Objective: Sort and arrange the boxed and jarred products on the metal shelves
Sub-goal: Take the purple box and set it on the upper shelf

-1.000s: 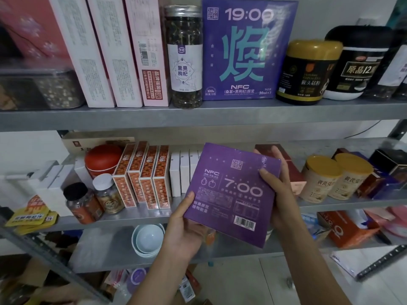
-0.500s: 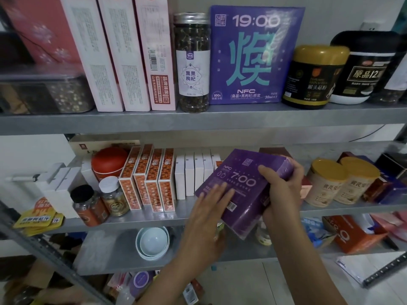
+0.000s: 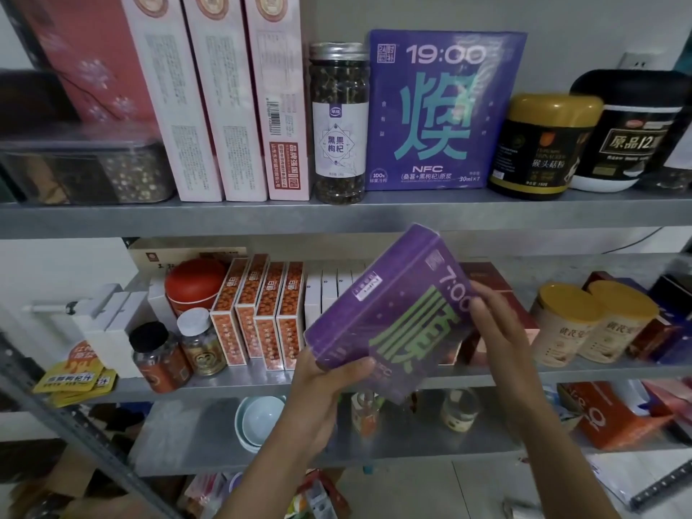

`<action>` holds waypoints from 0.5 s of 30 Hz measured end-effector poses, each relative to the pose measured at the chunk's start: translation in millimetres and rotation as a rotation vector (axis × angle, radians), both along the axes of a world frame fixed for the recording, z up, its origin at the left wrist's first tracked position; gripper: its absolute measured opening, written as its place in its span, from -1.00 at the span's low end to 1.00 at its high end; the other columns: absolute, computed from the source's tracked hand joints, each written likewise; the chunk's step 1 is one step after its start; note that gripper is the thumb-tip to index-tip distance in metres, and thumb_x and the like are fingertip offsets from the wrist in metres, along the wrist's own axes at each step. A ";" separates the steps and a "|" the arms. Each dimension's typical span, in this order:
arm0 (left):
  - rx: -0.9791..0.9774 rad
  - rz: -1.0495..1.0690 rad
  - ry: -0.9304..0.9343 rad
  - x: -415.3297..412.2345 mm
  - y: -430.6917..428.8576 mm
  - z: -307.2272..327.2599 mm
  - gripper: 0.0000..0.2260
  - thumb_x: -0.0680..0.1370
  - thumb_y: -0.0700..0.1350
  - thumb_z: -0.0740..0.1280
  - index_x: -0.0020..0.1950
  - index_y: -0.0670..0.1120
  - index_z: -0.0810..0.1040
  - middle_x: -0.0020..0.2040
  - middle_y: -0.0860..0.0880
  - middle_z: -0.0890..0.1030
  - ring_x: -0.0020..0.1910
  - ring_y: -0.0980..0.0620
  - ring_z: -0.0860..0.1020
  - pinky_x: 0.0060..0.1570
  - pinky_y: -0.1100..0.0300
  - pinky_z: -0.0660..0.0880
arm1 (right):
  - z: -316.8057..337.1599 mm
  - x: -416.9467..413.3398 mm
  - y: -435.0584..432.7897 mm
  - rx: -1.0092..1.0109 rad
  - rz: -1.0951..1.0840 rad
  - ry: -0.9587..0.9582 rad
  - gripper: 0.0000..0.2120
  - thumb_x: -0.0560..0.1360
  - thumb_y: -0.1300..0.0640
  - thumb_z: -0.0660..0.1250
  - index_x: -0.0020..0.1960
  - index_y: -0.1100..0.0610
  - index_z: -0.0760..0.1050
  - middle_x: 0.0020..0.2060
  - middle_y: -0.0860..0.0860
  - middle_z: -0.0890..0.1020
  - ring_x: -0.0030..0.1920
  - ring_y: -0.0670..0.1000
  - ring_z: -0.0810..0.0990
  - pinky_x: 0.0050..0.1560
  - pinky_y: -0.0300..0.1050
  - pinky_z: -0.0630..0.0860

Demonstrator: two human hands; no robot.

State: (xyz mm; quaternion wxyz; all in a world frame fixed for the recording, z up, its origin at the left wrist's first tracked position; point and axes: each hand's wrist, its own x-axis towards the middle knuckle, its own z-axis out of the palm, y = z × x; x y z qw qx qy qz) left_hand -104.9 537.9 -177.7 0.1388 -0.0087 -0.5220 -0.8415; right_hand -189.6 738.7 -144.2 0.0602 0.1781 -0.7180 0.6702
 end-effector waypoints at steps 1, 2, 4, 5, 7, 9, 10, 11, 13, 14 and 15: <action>0.099 -0.053 -0.018 0.1 0.1 0.3 -0.27 0.13 -0.18 0.65 0.27 -0.15 0.50 0.07 -0.18 0.65 0.08 -0.16 0.63 -0.06 0.05 0.62 | 2.9 -1.6 7.4 0.008 0.079 -0.003 -0.74 0.49 -0.13 0.19 0.16 -0.31 0.44 0.12 -0.32 0.52 0.14 -0.18 0.56 -0.10 -0.24 0.58; 0.183 -0.098 -0.031 -0.2 0.5 0.6 -0.26 0.12 -0.18 0.67 0.26 -0.15 0.51 0.07 -0.18 0.65 0.08 -0.17 0.63 -0.05 0.02 0.62 | 7.3 -3.5 14.3 -0.009 0.147 -0.002 -0.72 0.47 -0.10 0.25 0.15 -0.34 0.45 0.10 -0.35 0.52 0.13 -0.18 0.58 -0.15 -0.27 0.60; 0.327 -0.179 -0.046 -1.7 1.8 0.9 -0.34 0.11 -0.21 0.68 0.18 -0.11 0.59 0.05 -0.18 0.65 0.08 -0.17 0.63 -0.01 -0.06 0.62 | 17.2 -8.3 24.4 -0.069 0.232 -0.013 -0.65 0.40 -0.10 0.36 0.16 -0.33 0.48 0.09 -0.29 0.57 0.10 -0.11 0.63 -0.20 -0.25 0.61; 0.379 -0.212 -0.055 -3.4 2.6 -0.9 -0.39 0.11 -0.21 0.68 0.13 -0.09 0.63 0.05 -0.18 0.64 0.09 -0.17 0.63 0.02 -0.09 0.61 | 21.7 -10.2 26.6 -0.107 0.256 -0.035 -0.61 0.37 -0.12 0.40 0.19 -0.28 0.49 0.10 -0.21 0.60 0.08 -0.04 0.66 -0.20 -0.21 0.62; 0.416 -0.247 -0.063 -6.1 5.6 0.1 -0.44 0.12 -0.20 0.68 0.09 -0.08 0.67 0.06 -0.18 0.64 0.09 -0.17 0.63 0.07 -0.13 0.58 | 27.6 -12.3 26.3 -0.167 0.261 -0.056 -0.56 0.36 -0.16 0.47 0.21 -0.20 0.51 0.07 -0.08 0.65 0.07 0.06 0.67 -0.18 -0.16 0.63; 0.397 -0.254 -0.065 -9.4 6.5 4.6 -0.44 0.16 -0.18 0.67 0.14 -0.08 0.65 0.08 -0.19 0.64 0.10 -0.18 0.62 0.07 -0.17 0.58 | 33.2 -12.2 22.3 -0.201 0.219 -0.021 -0.59 0.35 -0.16 0.46 0.18 -0.20 0.53 0.06 -0.05 0.66 0.05 0.07 0.68 -0.19 -0.18 0.62; 0.363 -0.243 -0.061 -10.9 5.7 8.9 -0.43 0.20 -0.18 0.66 0.19 -0.10 0.62 0.10 -0.19 0.64 0.11 -0.17 0.62 0.04 -0.14 0.59 | 35.8 -11.7 20.8 -0.216 0.198 -0.001 -0.60 0.34 -0.16 0.45 0.16 -0.22 0.54 0.06 -0.05 0.66 0.05 0.06 0.68 -0.20 -0.18 0.62; 0.313 -0.214 -0.054 -13.0 3.6 14.2 -0.38 0.24 -0.19 0.63 0.26 -0.12 0.56 0.10 -0.18 0.64 0.12 -0.16 0.62 0.00 -0.07 0.60 | 38.5 -11.3 20.2 -0.232 0.182 0.014 -0.61 0.34 -0.16 0.44 0.16 -0.23 0.53 0.07 -0.07 0.65 0.05 0.05 0.68 -0.20 -0.18 0.62; 0.176 -0.082 -0.055 -18.4 -3.8 26.8 -0.30 0.29 -0.23 0.57 0.39 -0.12 0.43 0.12 -0.15 0.64 0.12 -0.12 0.63 -0.05 0.09 0.60 | 45.2 -10.9 21.1 -0.238 0.162 0.055 -0.64 0.36 -0.12 0.44 0.15 -0.27 0.53 0.08 -0.11 0.64 0.06 0.04 0.68 -0.22 -0.17 0.63; 0.099 -0.007 -0.043 -20.0 -8.5 34.5 -0.28 0.29 -0.22 0.55 0.42 -0.07 0.40 0.14 -0.11 0.64 0.14 -0.09 0.62 -0.06 0.13 0.60 | 49.1 -11.3 22.4 -0.223 0.153 0.084 -0.65 0.38 -0.09 0.46 0.14 -0.28 0.52 0.08 -0.15 0.64 0.06 0.03 0.68 -0.23 -0.17 0.63; 0.021 0.062 -0.015 -20.7 -13.2 41.6 -0.26 0.28 -0.18 0.55 0.43 0.01 0.38 0.18 -0.04 0.63 0.17 -0.04 0.61 -0.05 0.15 0.60 | 53.4 -11.7 24.1 -0.202 0.149 0.113 -0.67 0.41 -0.06 0.47 0.14 -0.29 0.52 0.07 -0.19 0.63 0.06 0.01 0.67 -0.24 -0.16 0.63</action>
